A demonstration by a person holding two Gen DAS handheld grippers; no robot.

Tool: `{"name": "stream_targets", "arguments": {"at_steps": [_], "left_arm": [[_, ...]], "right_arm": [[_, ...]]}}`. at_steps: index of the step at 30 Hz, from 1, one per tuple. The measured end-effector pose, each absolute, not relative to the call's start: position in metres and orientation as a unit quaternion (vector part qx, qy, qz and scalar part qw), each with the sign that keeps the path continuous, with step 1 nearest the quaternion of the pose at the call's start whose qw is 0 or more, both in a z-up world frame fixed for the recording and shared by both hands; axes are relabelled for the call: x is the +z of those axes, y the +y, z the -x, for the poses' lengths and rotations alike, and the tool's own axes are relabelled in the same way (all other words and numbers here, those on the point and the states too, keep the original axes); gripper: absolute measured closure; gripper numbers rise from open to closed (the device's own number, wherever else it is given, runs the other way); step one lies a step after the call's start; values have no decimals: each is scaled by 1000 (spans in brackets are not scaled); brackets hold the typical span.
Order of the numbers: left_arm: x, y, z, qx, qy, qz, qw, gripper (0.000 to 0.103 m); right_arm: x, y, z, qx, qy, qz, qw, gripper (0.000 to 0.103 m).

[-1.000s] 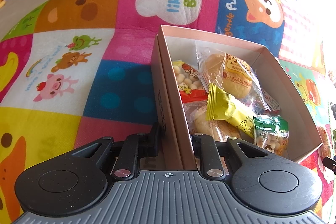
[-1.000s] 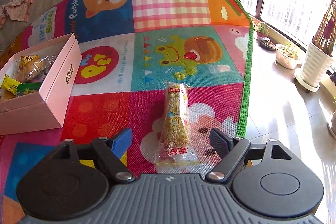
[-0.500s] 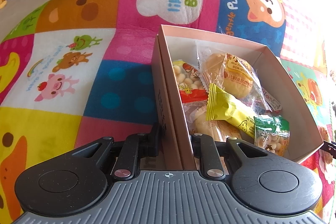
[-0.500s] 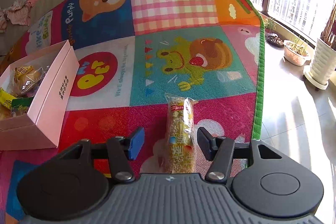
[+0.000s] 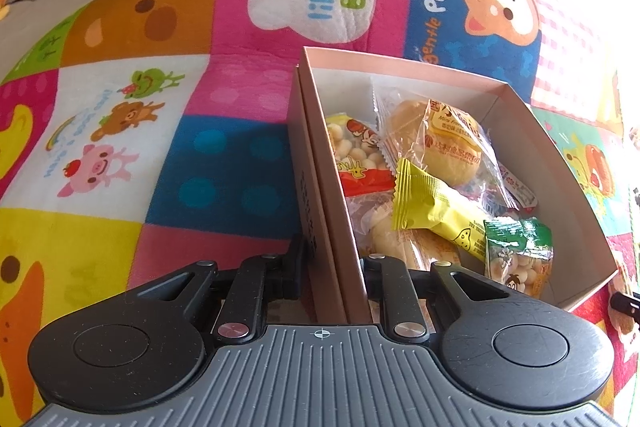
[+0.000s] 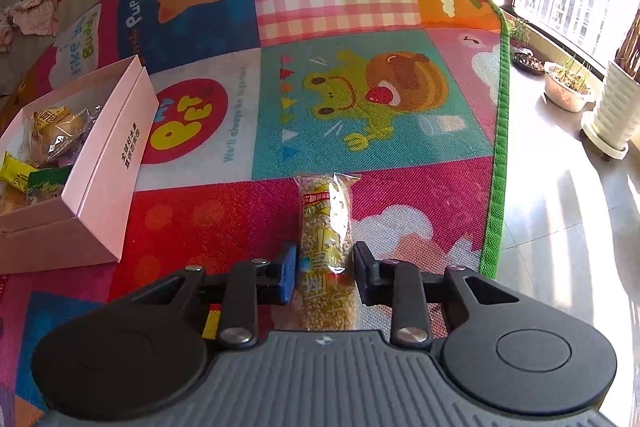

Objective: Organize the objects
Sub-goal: 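Move the right gripper to the wrapped cereal stick and grasp it, then carry the cereal stick into the pink box and release it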

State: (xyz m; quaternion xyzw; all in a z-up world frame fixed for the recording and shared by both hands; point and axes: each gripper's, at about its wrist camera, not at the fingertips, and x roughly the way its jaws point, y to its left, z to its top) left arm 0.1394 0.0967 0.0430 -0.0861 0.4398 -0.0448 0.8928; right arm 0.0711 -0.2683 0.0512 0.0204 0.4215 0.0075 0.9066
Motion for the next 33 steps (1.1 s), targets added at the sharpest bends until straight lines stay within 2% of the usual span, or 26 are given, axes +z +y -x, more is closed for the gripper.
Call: {"name": "stream_targets", "arguments": {"at_steps": [11, 17, 21, 25, 29, 33], "left_arm": [[43, 94, -138, -46, 436, 84, 895, 82], [42, 94, -140, -52, 432, 92, 896, 82], [41, 94, -142, -60, 431, 94, 896, 82], [41, 95, -142, -66, 429, 93, 896, 81], [40, 96, -142, -69, 428, 95, 896, 81], [40, 97, -142, -72, 428, 96, 896, 81]], "right_arm": [[83, -202, -5, 142, 467, 14, 873, 74], [156, -171, -18, 178, 377, 25, 909, 74], [181, -151, -51, 179, 332, 37, 926, 74], [182, -139, -97, 164, 322, 29, 932, 74], [160, -132, -132, 137, 337, 29, 931, 67], [142, -138, -129, 134, 355, 28, 925, 63]]}}
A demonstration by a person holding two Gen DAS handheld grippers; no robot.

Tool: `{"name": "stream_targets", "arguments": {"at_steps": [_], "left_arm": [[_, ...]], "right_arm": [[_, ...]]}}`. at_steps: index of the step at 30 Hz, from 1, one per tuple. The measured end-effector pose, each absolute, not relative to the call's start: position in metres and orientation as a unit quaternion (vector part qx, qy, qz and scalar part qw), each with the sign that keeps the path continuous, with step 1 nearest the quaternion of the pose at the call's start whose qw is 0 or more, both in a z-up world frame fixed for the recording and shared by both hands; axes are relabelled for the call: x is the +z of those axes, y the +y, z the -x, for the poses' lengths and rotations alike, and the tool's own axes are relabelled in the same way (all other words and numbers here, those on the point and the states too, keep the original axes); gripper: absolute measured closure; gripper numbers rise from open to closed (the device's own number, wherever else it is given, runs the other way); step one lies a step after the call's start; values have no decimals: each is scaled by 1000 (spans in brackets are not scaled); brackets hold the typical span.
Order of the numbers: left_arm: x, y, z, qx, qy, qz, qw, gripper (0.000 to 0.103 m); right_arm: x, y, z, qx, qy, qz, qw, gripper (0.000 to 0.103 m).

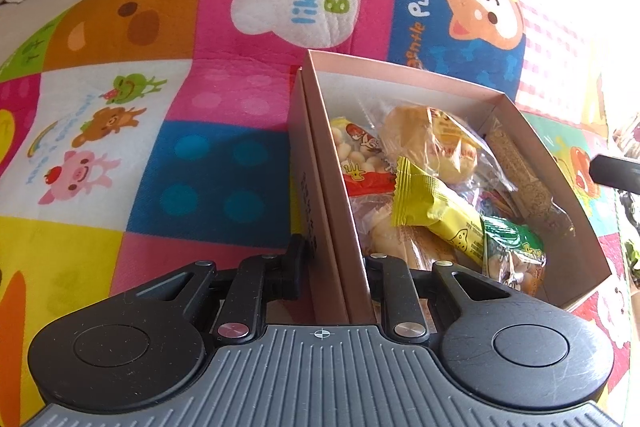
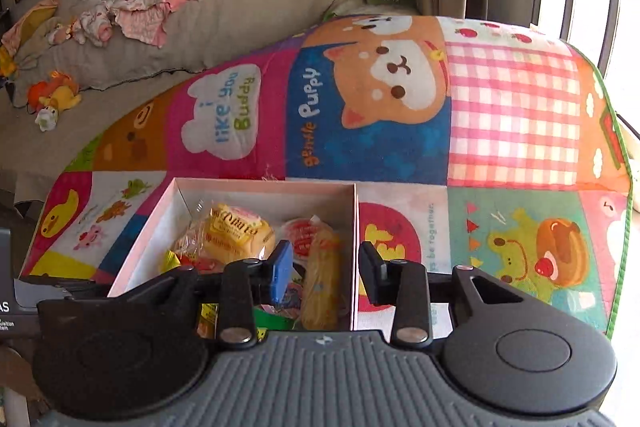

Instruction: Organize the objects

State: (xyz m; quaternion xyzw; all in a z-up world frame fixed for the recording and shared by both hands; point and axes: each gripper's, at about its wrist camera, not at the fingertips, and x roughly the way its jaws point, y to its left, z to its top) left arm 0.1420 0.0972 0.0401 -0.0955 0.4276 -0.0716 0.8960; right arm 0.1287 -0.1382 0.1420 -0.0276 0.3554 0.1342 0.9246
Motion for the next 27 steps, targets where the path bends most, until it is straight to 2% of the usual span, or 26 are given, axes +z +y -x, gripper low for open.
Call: {"name": "stream_targets", "arguments": {"at_steps": [2, 5, 9, 14, 20, 22, 27], "left_arm": [[40, 97, -142, -71, 428, 96, 896, 81], [40, 95, -146, -72, 431, 100, 894, 81], [41, 79, -165, -76, 437, 98, 891, 83], [41, 54, -206, -89, 436, 64, 893, 87], [37, 61, -229, -122, 415, 40, 901, 77], [36, 60, -227, -104, 401, 30, 910, 65], [34, 52, -222, -84, 382, 34, 920, 63]], "right_arm": [[137, -144, -113, 151, 352, 41, 923, 47], [127, -152, -84, 175, 344, 72, 920, 31], [103, -158, -62, 181, 348, 97, 915, 31], [77, -155, -82, 145, 355, 93, 919, 28], [72, -155, -118, 124, 332, 88, 931, 28], [69, -152, -125, 115, 324, 102, 934, 28], [60, -153, -129, 96, 321, 111, 936, 28]]}}
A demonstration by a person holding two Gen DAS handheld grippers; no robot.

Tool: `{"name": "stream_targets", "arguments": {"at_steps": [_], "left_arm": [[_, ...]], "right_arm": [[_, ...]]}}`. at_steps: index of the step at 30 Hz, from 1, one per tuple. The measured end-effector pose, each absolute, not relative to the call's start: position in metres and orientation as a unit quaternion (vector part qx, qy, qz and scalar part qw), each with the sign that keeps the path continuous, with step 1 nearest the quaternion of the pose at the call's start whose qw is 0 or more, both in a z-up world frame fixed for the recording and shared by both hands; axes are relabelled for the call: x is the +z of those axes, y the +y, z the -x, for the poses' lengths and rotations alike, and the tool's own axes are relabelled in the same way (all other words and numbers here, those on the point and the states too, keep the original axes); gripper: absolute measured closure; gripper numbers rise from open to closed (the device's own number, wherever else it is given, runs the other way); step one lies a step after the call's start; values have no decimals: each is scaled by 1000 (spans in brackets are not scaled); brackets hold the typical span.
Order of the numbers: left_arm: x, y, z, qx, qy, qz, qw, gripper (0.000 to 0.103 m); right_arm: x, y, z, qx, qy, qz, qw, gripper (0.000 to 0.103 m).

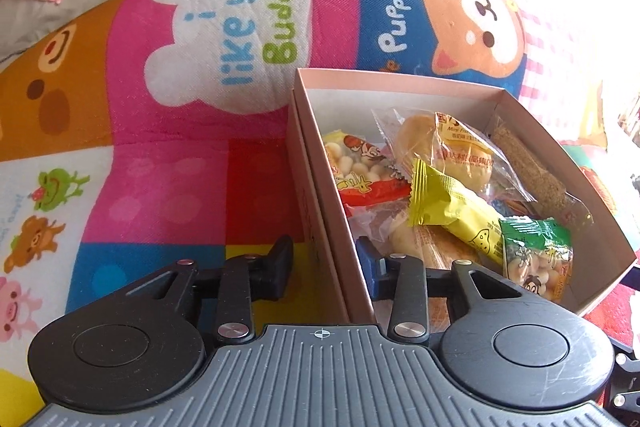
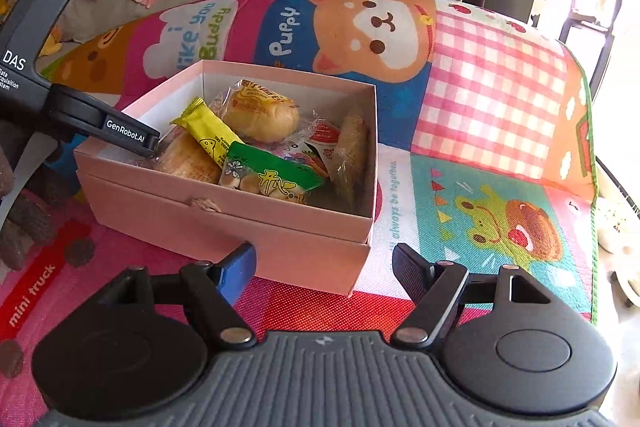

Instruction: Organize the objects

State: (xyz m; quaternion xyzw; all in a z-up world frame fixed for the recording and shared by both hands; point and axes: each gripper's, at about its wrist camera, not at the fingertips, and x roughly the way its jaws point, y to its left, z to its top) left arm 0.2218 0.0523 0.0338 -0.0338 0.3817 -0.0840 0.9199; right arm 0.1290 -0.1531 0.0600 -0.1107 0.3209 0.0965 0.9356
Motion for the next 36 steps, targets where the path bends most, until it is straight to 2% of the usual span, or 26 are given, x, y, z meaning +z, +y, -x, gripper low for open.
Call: {"name": "stream_targets", "arguments": {"at_steps": [3, 6, 7, 8, 9, 11, 13, 19, 23, 26, 36], "left_arm": [[42, 52, -208, -72, 356, 20, 932, 65], [59, 60, -191, -69, 336, 22, 939, 58], [65, 62, -182, -64, 330, 23, 941, 54], [71, 64, -170, -56, 324, 25, 944, 52], [77, 67, -154, -49, 316, 30, 947, 50], [87, 67, -122, -42, 301, 41, 952, 56], [89, 62, -86, -50, 295, 50, 953, 56], [45, 19, -5, -82, 343, 20, 936, 56], [24, -1, 9, -65, 327, -16, 943, 53], [20, -3, 7, -54, 313, 3, 948, 52], [18, -9, 2, -40, 313, 5, 949, 51]], "right_arm": [[61, -162, -122, 71, 322, 99, 939, 26], [70, -179, -105, 64, 326, 61, 941, 11], [73, -183, -97, 59, 323, 54, 943, 3], [75, -188, -89, 53, 321, 51, 944, 0], [76, -191, -80, 50, 322, 51, 944, 0], [76, -195, -62, 49, 330, 49, 941, 0], [71, -196, -46, 52, 339, 49, 938, 0], [50, -188, -17, 46, 348, 61, 934, 0], [38, -185, -12, 52, 364, 55, 929, 0], [36, -194, -15, 52, 376, 16, 925, 0], [31, -191, -11, 49, 348, 21, 936, 0]]}}
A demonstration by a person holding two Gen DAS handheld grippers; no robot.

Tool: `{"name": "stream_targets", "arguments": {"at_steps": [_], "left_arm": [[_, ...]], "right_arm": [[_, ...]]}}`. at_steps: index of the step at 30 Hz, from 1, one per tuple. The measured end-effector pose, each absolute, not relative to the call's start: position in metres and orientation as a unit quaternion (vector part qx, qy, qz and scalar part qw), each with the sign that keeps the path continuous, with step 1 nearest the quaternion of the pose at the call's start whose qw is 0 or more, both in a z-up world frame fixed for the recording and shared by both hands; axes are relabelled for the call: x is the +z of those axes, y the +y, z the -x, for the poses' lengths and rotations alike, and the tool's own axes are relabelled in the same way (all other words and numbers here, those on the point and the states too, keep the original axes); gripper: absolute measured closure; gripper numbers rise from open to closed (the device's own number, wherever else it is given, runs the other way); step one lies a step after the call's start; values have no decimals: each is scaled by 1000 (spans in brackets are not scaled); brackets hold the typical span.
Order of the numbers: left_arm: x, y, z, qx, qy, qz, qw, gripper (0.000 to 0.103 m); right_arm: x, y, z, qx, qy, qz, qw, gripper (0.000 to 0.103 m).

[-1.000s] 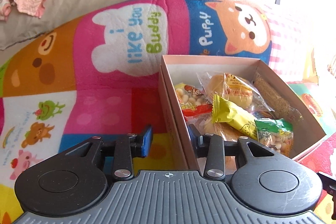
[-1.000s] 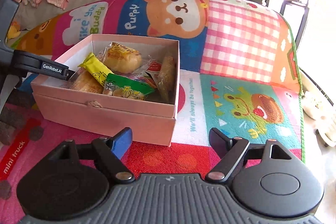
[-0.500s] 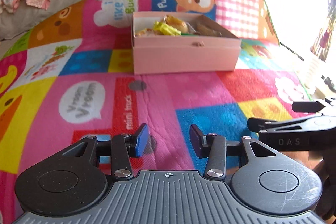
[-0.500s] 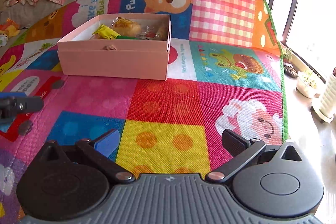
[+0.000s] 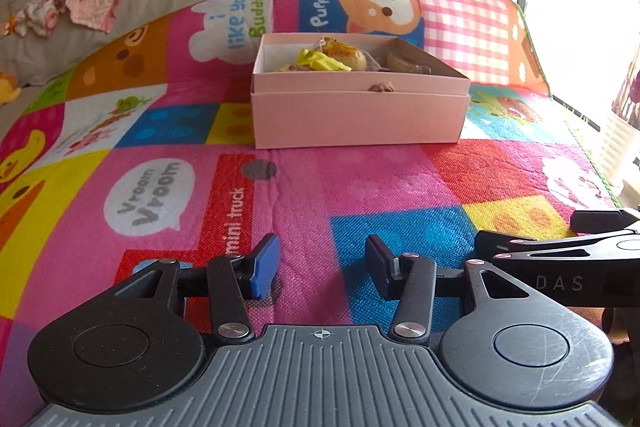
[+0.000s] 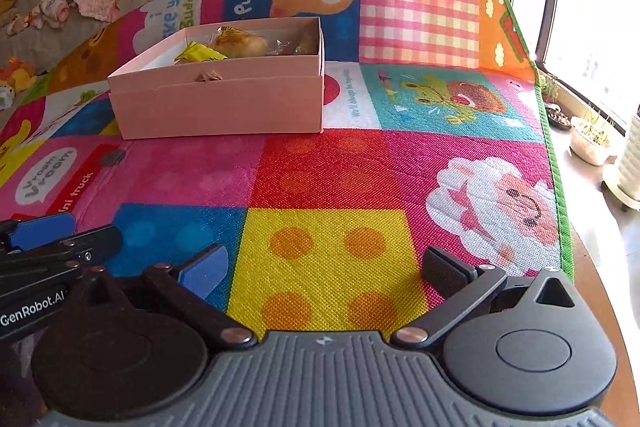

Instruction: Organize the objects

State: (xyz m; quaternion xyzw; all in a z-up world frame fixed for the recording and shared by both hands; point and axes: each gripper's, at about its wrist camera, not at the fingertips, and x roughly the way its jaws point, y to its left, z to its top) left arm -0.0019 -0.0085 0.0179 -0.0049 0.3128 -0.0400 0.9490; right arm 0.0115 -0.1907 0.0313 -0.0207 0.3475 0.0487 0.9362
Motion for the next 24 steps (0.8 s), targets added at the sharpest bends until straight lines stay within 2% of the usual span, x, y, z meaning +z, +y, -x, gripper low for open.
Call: {"name": "stream_targets", "arguments": {"at_steps": [24], "left_arm": [[19, -8, 3, -43, 313, 7, 949, 51]], "right_arm": [[29, -189, -9, 36, 336, 14, 941, 0]]}}
